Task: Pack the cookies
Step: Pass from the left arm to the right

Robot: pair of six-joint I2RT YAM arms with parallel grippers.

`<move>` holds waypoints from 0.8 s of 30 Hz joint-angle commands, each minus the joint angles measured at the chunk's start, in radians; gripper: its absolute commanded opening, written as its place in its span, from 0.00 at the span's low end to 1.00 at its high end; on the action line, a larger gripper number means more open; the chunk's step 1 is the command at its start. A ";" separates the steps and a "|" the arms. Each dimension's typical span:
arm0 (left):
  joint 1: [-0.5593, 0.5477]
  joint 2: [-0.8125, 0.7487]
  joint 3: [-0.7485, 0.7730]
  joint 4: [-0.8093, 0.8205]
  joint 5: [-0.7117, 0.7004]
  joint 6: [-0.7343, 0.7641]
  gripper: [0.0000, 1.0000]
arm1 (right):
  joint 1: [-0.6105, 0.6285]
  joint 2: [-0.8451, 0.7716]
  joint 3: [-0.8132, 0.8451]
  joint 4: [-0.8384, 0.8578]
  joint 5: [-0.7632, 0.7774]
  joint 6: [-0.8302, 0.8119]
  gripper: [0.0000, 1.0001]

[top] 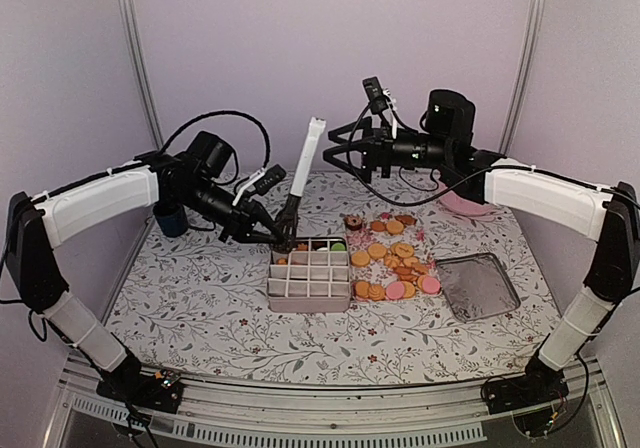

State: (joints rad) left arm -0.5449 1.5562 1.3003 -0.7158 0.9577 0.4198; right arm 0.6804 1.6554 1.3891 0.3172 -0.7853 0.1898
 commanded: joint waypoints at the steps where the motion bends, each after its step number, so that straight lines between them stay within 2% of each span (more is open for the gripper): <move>1: -0.040 0.005 0.049 -0.096 -0.046 0.138 0.00 | 0.005 0.043 0.090 -0.198 -0.131 -0.107 0.99; 17: -0.067 0.025 0.063 -0.149 -0.087 0.189 0.00 | 0.053 0.125 0.197 -0.348 -0.167 -0.221 0.74; 24: -0.069 0.028 0.062 -0.159 -0.122 0.203 0.00 | 0.053 0.155 0.282 -0.506 -0.162 -0.290 0.62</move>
State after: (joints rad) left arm -0.5983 1.5734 1.3399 -0.8616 0.8463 0.5964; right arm 0.7330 1.7874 1.6173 -0.0875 -0.9386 -0.0422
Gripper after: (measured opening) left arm 0.006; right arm 0.647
